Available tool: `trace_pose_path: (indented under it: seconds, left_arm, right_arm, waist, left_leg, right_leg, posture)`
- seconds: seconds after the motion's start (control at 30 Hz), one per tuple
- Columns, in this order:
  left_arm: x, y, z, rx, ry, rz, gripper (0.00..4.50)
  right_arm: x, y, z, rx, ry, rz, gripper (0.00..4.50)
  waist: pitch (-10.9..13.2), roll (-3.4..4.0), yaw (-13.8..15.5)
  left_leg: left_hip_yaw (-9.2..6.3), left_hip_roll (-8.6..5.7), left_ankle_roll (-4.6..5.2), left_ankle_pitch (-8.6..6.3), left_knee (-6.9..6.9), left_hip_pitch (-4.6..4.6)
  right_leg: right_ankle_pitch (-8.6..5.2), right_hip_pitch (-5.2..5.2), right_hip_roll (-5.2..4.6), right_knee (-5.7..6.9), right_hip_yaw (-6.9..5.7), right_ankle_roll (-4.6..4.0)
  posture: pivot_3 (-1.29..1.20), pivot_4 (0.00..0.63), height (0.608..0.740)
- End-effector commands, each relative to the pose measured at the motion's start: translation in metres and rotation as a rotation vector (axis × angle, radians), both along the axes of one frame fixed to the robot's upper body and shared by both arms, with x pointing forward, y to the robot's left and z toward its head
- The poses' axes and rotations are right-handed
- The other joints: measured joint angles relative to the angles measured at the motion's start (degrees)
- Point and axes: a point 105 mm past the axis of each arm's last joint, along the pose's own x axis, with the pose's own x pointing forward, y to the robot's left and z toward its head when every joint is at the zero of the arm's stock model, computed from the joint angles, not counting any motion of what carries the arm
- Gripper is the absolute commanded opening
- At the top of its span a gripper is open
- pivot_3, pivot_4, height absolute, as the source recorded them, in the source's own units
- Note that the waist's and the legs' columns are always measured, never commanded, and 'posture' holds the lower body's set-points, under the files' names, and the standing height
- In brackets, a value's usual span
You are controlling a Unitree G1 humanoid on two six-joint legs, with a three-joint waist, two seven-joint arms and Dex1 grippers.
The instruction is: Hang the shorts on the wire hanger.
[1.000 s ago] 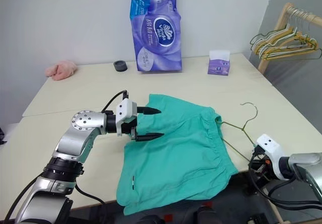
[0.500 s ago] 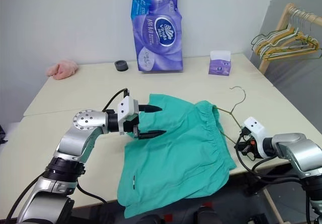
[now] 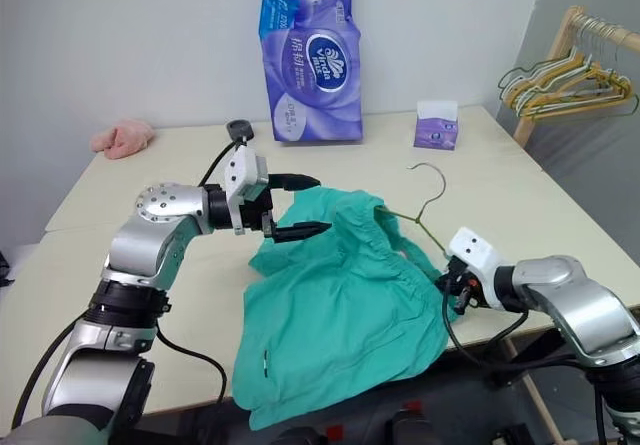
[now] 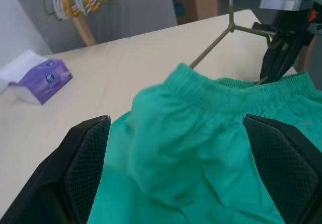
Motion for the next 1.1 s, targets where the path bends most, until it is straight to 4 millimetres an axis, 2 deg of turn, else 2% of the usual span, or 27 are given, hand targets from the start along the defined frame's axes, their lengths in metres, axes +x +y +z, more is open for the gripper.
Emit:
trace_pose_path:
  seconds: [0.03, 0.3, 0.43, 0.6, 0.8, 0.9, 1.1]
  left_arm:
    - [-0.001, -0.002, 0.012, 0.062, -0.080, -0.072, 4.47]
    - [-0.009, 0.004, -0.011, 0.211, -0.035, -0.186, 4.47]
    - [-0.008, 0.000, -0.021, 0.223, -0.031, -0.198, 4.47]
    - [-0.016, -0.009, -0.042, 0.252, 0.002, -0.262, 4.47]
    - [-0.022, -0.016, -0.053, 0.266, 0.031, -0.303, 4.47]
    - [-0.021, -0.016, -0.056, 0.271, 0.041, -0.303, 3.92]
    - [-0.022, -0.017, -0.061, 0.267, 0.061, -0.306, 2.20]
  right_arm:
    - [-0.001, 0.011, 0.014, -0.048, -0.100, 0.104, 0.00]
    - [-0.007, 0.019, 0.019, -0.101, -0.151, 0.194, 0.00]
    - [-0.008, 0.022, 0.021, -0.115, -0.172, 0.225, 0.00]
    - [-0.011, 0.029, 0.028, -0.121, -0.201, 0.270, 0.00]
    - [-0.012, 0.034, 0.030, -0.125, -0.214, 0.292, 0.00]
    - [-0.012, 0.035, 0.031, -0.124, -0.217, 0.296, 0.00]
    - [-0.013, 0.038, 0.033, -0.115, -0.223, 0.306, 0.00]
  waist:
    - [0.00, 0.00, -0.01]
    - [0.00, 0.01, -0.11]
    - [0.00, 0.00, -0.11]
    - [0.00, 0.00, -0.12]
    - [0.00, 0.00, -0.17]
    - [0.00, 0.00, -0.17]
    - [0.00, 0.00, -0.18]
  left_leg:
    - [0.01, -0.01, 0.00, 0.00, 0.00, 0.00]
    - [0.01, 0.00, 0.00, 0.00, 0.00, 0.00]
    - [0.01, 0.00, 0.00, 0.00, 0.03, -0.01]
    - [0.01, 0.00, 0.01, 0.00, 0.04, -0.02]
    - [0.00, 0.01, 0.01, 0.00, 0.03, -0.02]
    - [0.00, 0.01, 0.01, 0.00, 0.04, -0.02]
    - [0.00, 0.01, 0.01, 0.00, 0.04, -0.02]
  right_leg:
    - [0.00, 0.00, 0.00, 0.00, 0.01, 0.00]
    - [-0.01, -0.02, 0.01, 0.02, 0.00, 0.00]
    - [-0.01, -0.02, 0.01, 0.01, 0.00, 0.02]
    - [-0.01, -0.02, 0.01, 0.02, 0.00, 0.00]
    - [-0.01, -0.03, 0.02, 0.02, 0.00, 0.00]
    - [-0.01, -0.03, 0.01, 0.02, 0.00, 0.01]
    - [-0.01, -0.03, 0.02, 0.02, -0.01, 0.00]
  posture:
    - [-0.13, 0.032, 0.740]
    - [-0.14, 0.032, 0.740]
    - [-0.14, 0.033, 0.740]
    - [-0.15, 0.038, 0.740]
    - [-0.15, 0.040, 0.740]
    - [-0.16, 0.042, 0.740]
    - [-0.16, 0.041, 0.740]
